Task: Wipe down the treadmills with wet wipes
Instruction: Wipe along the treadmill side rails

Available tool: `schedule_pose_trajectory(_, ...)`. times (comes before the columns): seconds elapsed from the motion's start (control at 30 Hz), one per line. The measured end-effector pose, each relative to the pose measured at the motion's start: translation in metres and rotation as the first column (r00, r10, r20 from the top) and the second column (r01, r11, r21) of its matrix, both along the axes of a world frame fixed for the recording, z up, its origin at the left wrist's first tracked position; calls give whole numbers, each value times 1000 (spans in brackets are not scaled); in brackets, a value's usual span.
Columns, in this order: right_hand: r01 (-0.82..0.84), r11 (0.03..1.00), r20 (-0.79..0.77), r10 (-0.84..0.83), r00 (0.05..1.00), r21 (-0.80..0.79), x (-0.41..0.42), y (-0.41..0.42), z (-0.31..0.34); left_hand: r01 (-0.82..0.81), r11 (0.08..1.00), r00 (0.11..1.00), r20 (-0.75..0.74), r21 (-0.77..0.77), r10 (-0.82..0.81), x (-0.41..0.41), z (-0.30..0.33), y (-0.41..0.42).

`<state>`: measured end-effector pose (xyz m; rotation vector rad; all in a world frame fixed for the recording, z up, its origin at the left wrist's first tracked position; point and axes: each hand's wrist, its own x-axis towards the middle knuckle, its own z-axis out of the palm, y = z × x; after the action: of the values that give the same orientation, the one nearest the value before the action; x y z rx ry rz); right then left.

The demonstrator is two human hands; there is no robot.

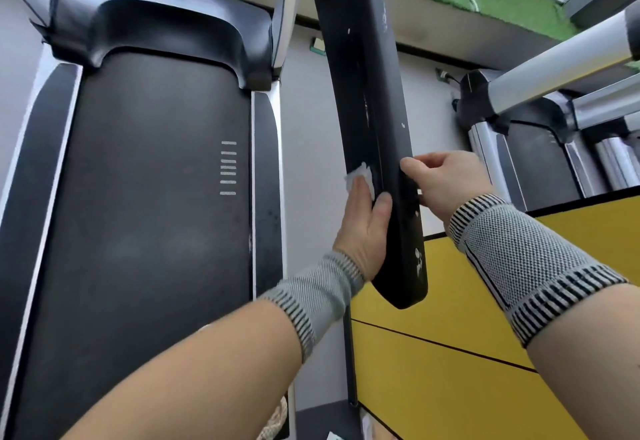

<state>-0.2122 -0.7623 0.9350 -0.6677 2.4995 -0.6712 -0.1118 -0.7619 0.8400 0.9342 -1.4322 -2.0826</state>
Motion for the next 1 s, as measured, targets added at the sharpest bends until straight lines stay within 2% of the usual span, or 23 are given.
schedule_pose_trajectory(0.1,-6,1000,13,7,1000,-12,-3,0,0,-8,997,999,46,-79,12,-15,8,-19)
schedule_pose_trajectory(0.27,29,1000,58,-29,998,-6,-4,-2,1,29,996,1000,1,-90,-29,8,-4,28)
schedule_pose_trajectory(0.37,83,996,114,-79,990,-30,-5,-10,4,33,999,999,9,-26,-33,0,5,0)
schedule_pose_trajectory(0.43,101,993,121,-93,988,-62,-10,-16,5,48,995,997,65,-90,-42,-10,13,-20)
schedule_pose_trajectory(0.57,81,995,125,-73,989,-58,-9,-25,10,52,998,998,31,-24,-51,2,6,10)
schedule_pose_trajectory(0.67,37,999,95,-38,995,13,-11,-29,10,128,977,989,92,-170,-113,11,6,18)
schedule_pose_trajectory(0.8,25,998,101,-31,994,61,-18,-37,11,105,975,987,142,-198,-77,-7,18,-23)
schedule_pose_trajectory(0.9,44,997,123,-52,991,63,-19,-36,11,139,969,985,126,-206,-115,10,30,3)
schedule_pose_trajectory(1.0,90,995,180,-98,979,52,-16,-37,16,238,944,964,177,-229,-200,23,23,23)
